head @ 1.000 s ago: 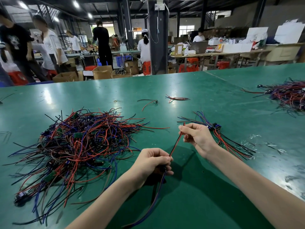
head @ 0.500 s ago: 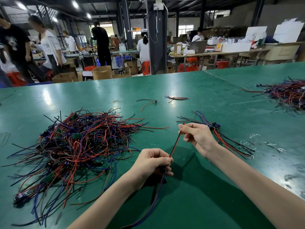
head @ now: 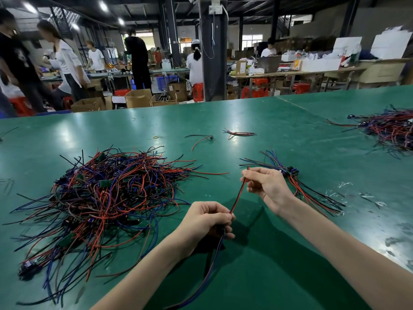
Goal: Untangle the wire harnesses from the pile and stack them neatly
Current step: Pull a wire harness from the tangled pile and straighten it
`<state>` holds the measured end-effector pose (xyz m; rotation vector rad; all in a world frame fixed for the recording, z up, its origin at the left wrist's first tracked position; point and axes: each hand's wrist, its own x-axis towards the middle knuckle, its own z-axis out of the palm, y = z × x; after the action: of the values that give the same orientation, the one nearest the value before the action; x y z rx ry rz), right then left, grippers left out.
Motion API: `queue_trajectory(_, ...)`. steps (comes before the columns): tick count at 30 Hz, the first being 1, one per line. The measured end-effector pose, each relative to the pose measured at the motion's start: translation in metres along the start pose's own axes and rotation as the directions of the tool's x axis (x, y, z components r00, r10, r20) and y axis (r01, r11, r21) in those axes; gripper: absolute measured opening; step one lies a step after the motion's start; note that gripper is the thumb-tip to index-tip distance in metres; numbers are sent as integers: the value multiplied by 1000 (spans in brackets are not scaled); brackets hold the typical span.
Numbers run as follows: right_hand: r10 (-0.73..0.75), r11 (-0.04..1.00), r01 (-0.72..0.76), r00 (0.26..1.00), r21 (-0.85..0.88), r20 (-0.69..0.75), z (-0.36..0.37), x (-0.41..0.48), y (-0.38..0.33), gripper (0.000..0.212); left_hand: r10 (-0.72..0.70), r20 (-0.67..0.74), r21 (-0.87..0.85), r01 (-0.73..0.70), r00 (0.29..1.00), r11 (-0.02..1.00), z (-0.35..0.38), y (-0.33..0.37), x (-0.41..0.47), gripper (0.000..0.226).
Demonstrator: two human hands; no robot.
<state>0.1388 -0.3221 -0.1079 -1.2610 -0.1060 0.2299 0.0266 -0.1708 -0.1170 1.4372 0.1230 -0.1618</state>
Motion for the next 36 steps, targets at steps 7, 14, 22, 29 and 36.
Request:
queue_trajectory(7, -55, 996, 52, 998, -73, -38, 1, 1, 2, 20, 0, -5, -11, 0, 1000, 1000, 1, 1, -1, 12)
queue_trajectory(14, -187, 965, 185, 982, -185, 3, -1, 3, 5, 13, -1, 9, -30, 1, 1000, 1000, 1, 3, -3, 11)
queue_trajectory(22, -669, 356, 613, 694, -706, 266, -3, 1, 18, 11, 24, 24, -16, -23, 999, 1000, 3, 1, -5, 10)
queue_trajectory(29, 162, 969, -160, 987, 189, 3, 1, 2, -6, 18, 41, -2, -3, -41, 999, 999, 1, 5, -5, 9)
queue_trajectory(36, 307, 770, -484, 852, 415, 424, 3, -6, -19, 11, 66, -57, 79, -62, 996, 995, -6, 7, -3, 11)
